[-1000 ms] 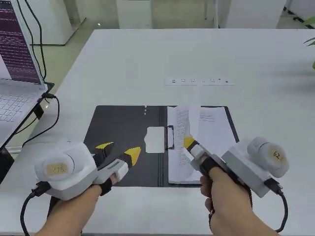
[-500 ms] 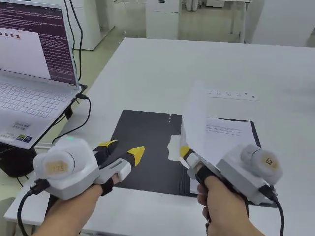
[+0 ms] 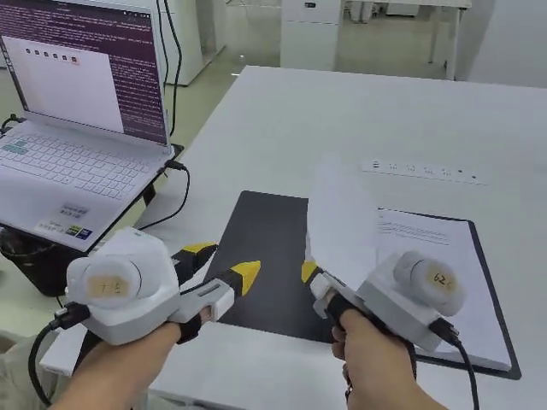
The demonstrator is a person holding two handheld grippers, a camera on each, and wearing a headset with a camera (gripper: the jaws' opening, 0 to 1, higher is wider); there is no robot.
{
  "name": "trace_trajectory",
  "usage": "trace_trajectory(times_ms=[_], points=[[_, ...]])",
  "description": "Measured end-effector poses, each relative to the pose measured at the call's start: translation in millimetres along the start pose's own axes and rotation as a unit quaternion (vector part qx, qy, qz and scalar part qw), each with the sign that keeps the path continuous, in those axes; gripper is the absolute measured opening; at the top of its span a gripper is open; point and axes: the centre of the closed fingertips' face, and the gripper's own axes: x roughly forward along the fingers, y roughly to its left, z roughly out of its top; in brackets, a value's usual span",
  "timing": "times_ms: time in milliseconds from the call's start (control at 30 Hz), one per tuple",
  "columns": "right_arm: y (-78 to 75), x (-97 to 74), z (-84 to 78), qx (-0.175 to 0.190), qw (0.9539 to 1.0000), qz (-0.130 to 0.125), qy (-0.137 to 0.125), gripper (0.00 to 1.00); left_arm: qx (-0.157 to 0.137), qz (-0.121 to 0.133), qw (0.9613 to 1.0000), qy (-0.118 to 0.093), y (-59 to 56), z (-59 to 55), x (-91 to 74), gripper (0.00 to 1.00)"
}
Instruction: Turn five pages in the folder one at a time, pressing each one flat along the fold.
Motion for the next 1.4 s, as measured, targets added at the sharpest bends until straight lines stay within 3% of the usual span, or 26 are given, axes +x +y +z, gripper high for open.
trace_trajectory(times_ms=[267, 633, 1033, 1133, 1200, 1333, 1400], points=[[-6.9, 23.0, -22.6, -0.035, 0.9989, -0.018, 0.025, 0.0, -0.007, 0.012, 0.9999, 0.005, 17.0, -5.3, -13.0, 0.35], [-19.3, 49.2, -56.1, -0.084, 0.9929, -0.049, 0.069, 0.0, -0.006, 0.0, 0.9993, 0.036, 20.5, -26.9, -20.6, 0.32], [-40.5, 66.9, -82.5, -0.103, 0.9847, -0.076, 0.118, 0.0, -0.005, -0.002, 0.9987, 0.051, 27.8, -37.3, -31.3, 0.31], [-41.0, 65.7, -85.5, -0.105, 0.9848, -0.072, 0.118, 0.0, -0.004, -0.002, 0.9985, 0.054, 28.0, -39.5, -30.3, 0.31], [-33.3, 65.9, -91.5, -0.086, 0.9875, -0.044, 0.125, 0.0, 0.001, -0.005, 0.9982, 0.06, 25.5, -41.9, -28.5, 0.31], [-29.6, 62.0, -91.9, -0.099, 0.9878, -0.033, 0.116, 0.01, 0.015, -0.017, 0.9967, 0.079, 20.6, -49.0, -21.7, 0.31], [-25.6, 58.2, -91.6, -0.085, 0.9893, -0.026, 0.116, 0.0, 0.017, -0.021, 0.9963, 0.082, 17.9, -50.2, -17.5, 0.31]])
